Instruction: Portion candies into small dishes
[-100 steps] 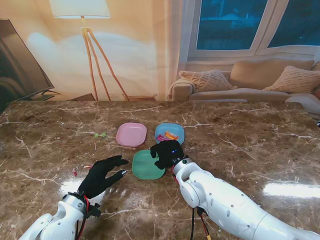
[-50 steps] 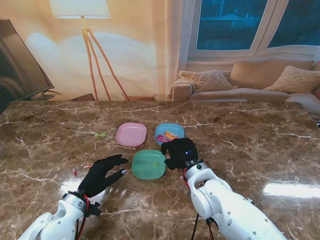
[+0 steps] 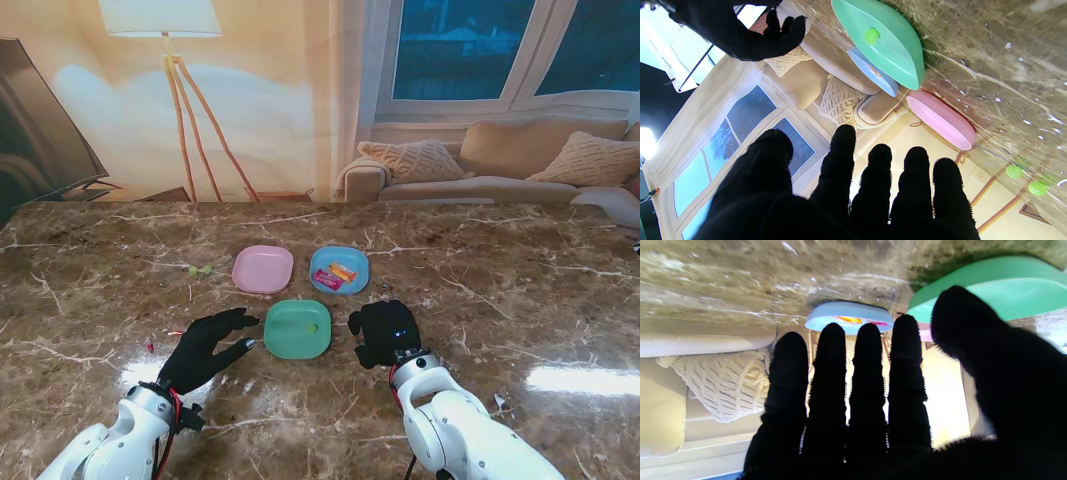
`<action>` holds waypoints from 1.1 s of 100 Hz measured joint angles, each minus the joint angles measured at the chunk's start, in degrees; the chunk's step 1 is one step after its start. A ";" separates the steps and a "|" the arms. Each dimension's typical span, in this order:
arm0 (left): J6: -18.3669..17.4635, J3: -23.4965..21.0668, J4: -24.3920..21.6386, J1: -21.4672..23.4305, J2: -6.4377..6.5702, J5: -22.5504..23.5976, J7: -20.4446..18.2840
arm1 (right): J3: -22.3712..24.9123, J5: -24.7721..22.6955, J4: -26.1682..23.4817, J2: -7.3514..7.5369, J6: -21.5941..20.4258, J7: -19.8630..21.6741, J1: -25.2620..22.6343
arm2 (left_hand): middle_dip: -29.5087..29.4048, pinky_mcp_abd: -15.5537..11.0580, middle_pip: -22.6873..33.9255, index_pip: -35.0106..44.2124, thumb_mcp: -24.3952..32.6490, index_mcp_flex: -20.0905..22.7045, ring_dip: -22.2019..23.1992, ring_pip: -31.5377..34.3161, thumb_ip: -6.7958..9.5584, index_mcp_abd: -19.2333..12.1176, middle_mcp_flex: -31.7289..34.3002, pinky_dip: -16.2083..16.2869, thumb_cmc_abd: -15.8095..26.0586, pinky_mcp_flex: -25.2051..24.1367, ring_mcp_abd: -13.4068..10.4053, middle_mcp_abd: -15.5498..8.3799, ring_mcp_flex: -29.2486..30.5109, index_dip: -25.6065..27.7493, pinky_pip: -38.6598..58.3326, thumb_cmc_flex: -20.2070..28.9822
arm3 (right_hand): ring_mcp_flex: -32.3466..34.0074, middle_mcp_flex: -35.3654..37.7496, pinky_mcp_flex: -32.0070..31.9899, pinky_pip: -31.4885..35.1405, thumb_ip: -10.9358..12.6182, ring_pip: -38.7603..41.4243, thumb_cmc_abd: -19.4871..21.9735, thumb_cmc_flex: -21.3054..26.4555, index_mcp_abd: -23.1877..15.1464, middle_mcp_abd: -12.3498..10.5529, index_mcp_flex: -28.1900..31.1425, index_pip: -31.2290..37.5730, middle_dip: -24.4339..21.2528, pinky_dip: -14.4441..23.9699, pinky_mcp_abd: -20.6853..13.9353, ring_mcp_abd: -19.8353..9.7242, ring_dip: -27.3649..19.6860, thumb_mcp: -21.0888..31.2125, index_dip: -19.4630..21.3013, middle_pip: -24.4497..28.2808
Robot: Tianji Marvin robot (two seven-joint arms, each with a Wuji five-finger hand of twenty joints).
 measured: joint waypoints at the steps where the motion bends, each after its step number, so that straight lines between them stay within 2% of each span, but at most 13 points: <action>1: -0.01 0.01 0.00 -0.01 0.00 0.02 0.01 | 0.03 0.04 0.02 0.00 0.07 0.11 -0.05 | 0.00 0.00 0.00 0.00 0.00 0.00 0.00 0.00 0.00 0.00 0.00 0.00 0.00 0.00 0.00 0.00 0.00 0.00 0.00 0.00 | -0.19 -0.38 -0.31 -0.02 0.03 -0.17 0.00 0.00 0.02 0.08 -0.02 0.00 0.02 0.08 0.00 0.00 0.00 0.08 0.37 0.48; 13: -0.04 0.10 0.00 -0.09 0.00 0.11 0.12 | 0.32 0.58 0.31 0.08 0.73 1.65 -0.46 | 0.00 0.00 0.00 0.00 0.00 0.00 0.00 0.00 0.00 0.00 0.00 0.00 0.00 0.00 0.00 0.00 0.00 0.00 0.00 0.00 | -1.56 -2.77 -1.83 -1.39 0.03 -0.63 0.02 0.00 0.12 0.64 -0.72 0.10 0.07 0.68 -0.06 -0.04 0.01 1.55 2.01 -0.06; 39: 0.00 0.27 0.01 -0.10 0.00 0.10 0.17 | -0.40 1.42 1.86 0.15 3.15 1.45 -0.69 | 0.00 0.00 0.00 0.00 0.00 0.00 0.00 0.00 0.00 0.00 0.00 0.00 0.00 0.00 0.00 0.00 0.00 0.00 0.00 0.00 | -7.00 -8.27 -4.64 -3.68 0.05 -1.82 -0.86 0.01 0.13 1.87 -0.89 1.86 -0.04 1.84 -0.47 -0.01 0.01 3.47 2.74 -2.43; 41: 0.00 0.29 0.01 -0.10 -0.01 0.10 0.17 | -0.48 1.59 2.01 0.15 3.36 1.42 -0.69 | 0.00 0.00 0.00 0.00 0.00 0.00 0.00 0.00 0.00 0.00 0.00 0.00 0.00 0.00 0.00 0.00 0.00 0.00 0.00 0.00 | -7.44 -8.75 -4.67 -3.75 -0.87 -1.96 -0.87 0.01 0.13 1.95 -0.96 2.30 -0.06 2.06 -0.49 -0.01 0.01 3.55 2.75 -2.12; 63: 0.02 0.31 0.01 -0.10 -0.01 0.03 0.11 | -1.32 3.48 3.87 -0.07 4.73 -0.21 -0.62 | 0.00 0.00 0.00 0.00 0.00 0.00 0.00 0.00 0.00 0.00 0.00 0.00 0.00 0.00 0.00 0.00 0.00 0.00 0.00 0.00 | -7.44 -9.70 -5.19 -4.44 -2.83 -1.85 -1.90 0.07 0.13 2.07 -1.10 5.87 -1.07 2.82 -0.51 -0.01 0.01 3.63 2.76 -2.72; 74: 0.06 0.31 -0.01 -0.06 -0.01 0.00 0.11 | -2.07 5.10 5.83 -0.52 5.00 -3.56 -0.20 | 0.00 0.00 0.00 0.00 -0.01 0.00 0.00 -0.01 0.00 0.00 0.00 0.00 0.00 0.00 0.00 0.00 0.00 0.00 -0.01 0.00 | -7.44 -9.70 -5.18 -4.45 -2.83 -1.37 -1.91 1.39 -0.47 2.07 -1.66 8.59 -1.63 2.88 -0.55 -0.01 0.01 3.63 1.83 -2.72; 90: 0.10 0.32 -0.06 -0.02 -0.01 -0.02 0.08 | -2.65 5.92 6.76 -0.95 5.37 -4.18 0.18 | 0.00 0.00 0.00 0.00 -0.01 0.00 0.00 -0.01 0.00 0.00 0.00 0.00 0.00 0.00 0.00 0.00 0.00 0.00 -0.02 0.00 | -7.43 -9.71 -4.57 -4.46 -2.84 -1.23 -1.80 3.36 -1.18 2.07 -1.64 10.90 -2.20 3.46 -0.58 -0.02 0.00 3.66 -1.49 -2.02; 95: 0.10 0.32 -0.07 -0.01 -0.01 -0.02 0.08 | -2.86 6.20 7.04 -1.07 5.51 -4.48 0.35 | 0.00 0.00 0.00 0.00 -0.01 0.00 0.00 -0.01 0.00 0.00 0.00 0.00 0.00 0.00 0.00 0.00 0.00 0.00 -0.02 0.00 | -7.42 -9.71 -4.43 -4.46 -2.85 -1.15 -1.58 3.80 -1.20 2.07 -1.91 12.12 -2.21 3.47 -0.59 -0.02 0.00 3.66 -1.20 -1.92; 110: 0.10 0.32 -0.08 0.00 -0.01 -0.02 0.08 | -3.30 7.32 7.73 -1.38 5.70 -5.10 0.84 | 0.00 0.00 0.00 0.00 -0.01 0.00 0.00 -0.01 0.00 0.00 0.00 0.00 0.00 0.00 0.00 0.00 0.00 0.00 -0.04 0.00 | -7.37 -9.53 -4.06 -4.46 -3.33 -0.64 -0.69 5.11 -1.85 2.07 -2.22 16.89 -2.21 3.47 -0.59 -0.02 -0.01 3.66 -5.07 -1.36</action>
